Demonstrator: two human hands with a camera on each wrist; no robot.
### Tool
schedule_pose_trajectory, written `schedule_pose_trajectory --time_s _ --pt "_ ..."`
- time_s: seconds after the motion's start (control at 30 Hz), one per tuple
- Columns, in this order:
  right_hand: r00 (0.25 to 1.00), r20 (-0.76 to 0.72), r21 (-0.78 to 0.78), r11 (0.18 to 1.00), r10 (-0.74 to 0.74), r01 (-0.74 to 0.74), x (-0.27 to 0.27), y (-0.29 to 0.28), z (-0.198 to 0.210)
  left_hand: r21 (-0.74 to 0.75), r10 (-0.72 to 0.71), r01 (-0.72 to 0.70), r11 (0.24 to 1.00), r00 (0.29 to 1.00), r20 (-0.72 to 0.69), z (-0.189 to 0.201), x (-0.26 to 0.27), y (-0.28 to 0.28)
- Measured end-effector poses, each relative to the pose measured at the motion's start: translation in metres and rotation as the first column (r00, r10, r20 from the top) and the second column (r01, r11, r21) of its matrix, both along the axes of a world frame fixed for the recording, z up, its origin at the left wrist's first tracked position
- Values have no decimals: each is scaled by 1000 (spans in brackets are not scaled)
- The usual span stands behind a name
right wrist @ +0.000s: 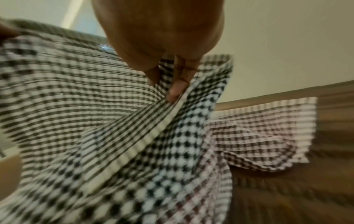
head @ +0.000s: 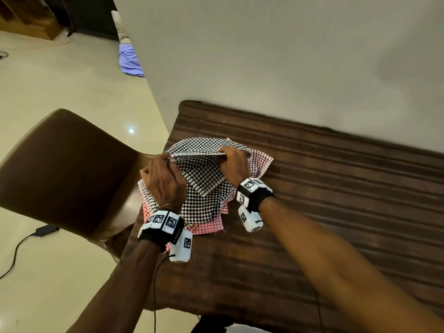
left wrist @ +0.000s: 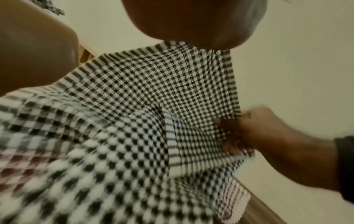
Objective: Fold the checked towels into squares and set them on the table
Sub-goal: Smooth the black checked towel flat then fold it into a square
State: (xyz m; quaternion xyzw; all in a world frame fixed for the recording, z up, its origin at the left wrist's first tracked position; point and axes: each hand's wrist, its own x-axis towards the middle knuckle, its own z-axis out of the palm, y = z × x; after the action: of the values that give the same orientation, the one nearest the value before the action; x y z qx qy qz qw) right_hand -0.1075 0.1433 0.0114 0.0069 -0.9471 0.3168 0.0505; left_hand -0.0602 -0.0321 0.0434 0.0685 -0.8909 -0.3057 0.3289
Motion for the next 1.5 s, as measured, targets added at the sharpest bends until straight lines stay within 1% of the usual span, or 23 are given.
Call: schedule_pose_trajectory --time_s 0.07,0.1,0.2,0.3,0.37,0.47,0.57,0.63,0.7,0.77,0.83,0.9,0.97,1.03,1.07,1.1,1.13,1.17,1.2,1.3,1.37,1.43,1.5 --pt "997 28 -38 996 -77 78 -2 28 -2 49 79 -80 996 997 15 9 -14 -4" --pt "995 37 -50 994 -96 98 -1 40 -2 42 97 -98 994 995 38 12 -20 -4" --pt "990 31 -55 989 -135 136 7 73 0 -16 88 -87 996 993 78 18 -34 6" --pt "973 -11 -103 968 -232 230 13 107 11 7 115 -115 993 991 69 27 -42 25" --pt "939 -83 -125 938 -334 322 17 133 25 25 142 -143 989 989 50 35 -45 36" --pt "874 -152 -33 886 -462 463 28 179 53 1 137 -137 991 990 17 52 -48 55" --pt "830 -148 60 833 -538 550 50 240 76 -61 81 -76 995 992 93 69 -45 89" --pt "824 -133 70 824 -551 562 63 280 80 -156 43 -12 988 980 193 77 -44 110" --pt "823 -144 50 827 -549 560 77 323 86 -247 -30 106 963 956 293 86 -42 137" --pt "829 -185 65 836 -527 545 86 361 97 -259 -83 174 950 941 328 100 -41 166" --pt "825 -243 94 834 -511 544 96 395 115 -171 -123 175 969 952 279 117 -36 199" --pt "783 -344 42 825 -518 564 108 424 132 -43 -171 178 983 977 128 128 -27 230" --pt "700 -458 -67 806 -548 588 129 441 139 62 -244 247 967 969 -51 123 -11 250" --pt "622 -541 -160 796 -565 584 164 447 128 98 -298 310 946 947 -122 96 15 261" --pt "607 -552 -182 793 -572 582 180 448 117 93 -319 328 940 942 -102 77 30 263" --pt "599 -552 -181 785 -580 593 207 455 96 83 -348 350 933 936 -47 50 52 268" --pt "597 -560 -170 785 -575 596 221 449 82 74 -361 360 930 932 9 32 66 258" --pt "614 -550 -155 792 -566 591 238 444 66 62 -395 391 918 915 85 13 83 249" --pt "640 -501 -157 788 -583 595 259 446 45 51 -449 448 893 874 185 -11 101 245" --pt "705 -340 -132 774 -622 619 316 444 -16 47 -530 580 814 705 471 -73 146 229" --pt "735 -207 -112 762 -645 638 345 440 -54 57 -506 615 787 589 630 -105 167 219" --pt "727 -78 -86 731 -682 677 369 435 -85 76 -454 622 780 477 752 -122 183 212" --pt "716 19 -27 716 -698 698 388 432 -109 82 -413 623 778 409 813 -128 191 209"
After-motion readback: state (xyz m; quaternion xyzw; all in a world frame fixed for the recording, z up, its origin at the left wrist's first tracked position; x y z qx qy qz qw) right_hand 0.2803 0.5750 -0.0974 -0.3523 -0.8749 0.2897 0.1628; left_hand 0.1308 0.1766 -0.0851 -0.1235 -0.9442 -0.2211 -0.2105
